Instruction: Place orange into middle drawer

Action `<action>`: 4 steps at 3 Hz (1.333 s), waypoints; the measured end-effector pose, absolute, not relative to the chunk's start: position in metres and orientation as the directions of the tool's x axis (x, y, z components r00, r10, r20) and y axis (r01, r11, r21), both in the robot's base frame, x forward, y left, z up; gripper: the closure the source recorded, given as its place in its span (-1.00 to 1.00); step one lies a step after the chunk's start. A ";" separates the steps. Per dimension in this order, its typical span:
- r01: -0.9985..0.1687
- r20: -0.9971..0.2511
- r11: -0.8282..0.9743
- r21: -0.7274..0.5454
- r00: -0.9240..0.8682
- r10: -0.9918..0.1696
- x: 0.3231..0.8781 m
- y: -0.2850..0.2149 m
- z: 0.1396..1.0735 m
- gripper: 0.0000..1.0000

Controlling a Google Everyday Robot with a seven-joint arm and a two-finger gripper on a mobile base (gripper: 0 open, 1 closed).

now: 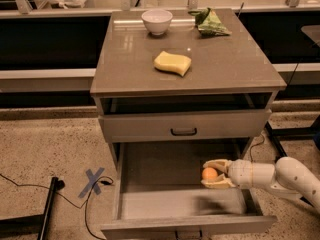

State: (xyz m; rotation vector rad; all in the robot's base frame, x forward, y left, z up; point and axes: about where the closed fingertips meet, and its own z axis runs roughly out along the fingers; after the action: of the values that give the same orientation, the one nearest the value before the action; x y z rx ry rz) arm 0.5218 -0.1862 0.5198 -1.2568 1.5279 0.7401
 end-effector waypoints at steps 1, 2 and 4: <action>-0.956 -0.906 0.243 -0.164 0.048 -0.421 0.517 -0.168 0.502 1.00; -0.958 -0.862 0.197 -0.207 0.084 -0.500 0.510 -0.152 0.488 1.00; -0.996 -0.811 0.037 -0.077 0.041 -0.583 0.498 -0.123 0.443 1.00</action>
Offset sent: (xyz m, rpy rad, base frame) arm -0.0181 0.0473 -0.0483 -0.2815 -0.0751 0.0820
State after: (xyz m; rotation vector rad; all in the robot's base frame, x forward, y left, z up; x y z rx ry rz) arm 0.4984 -0.1227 0.4434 -1.6272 1.6237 0.7562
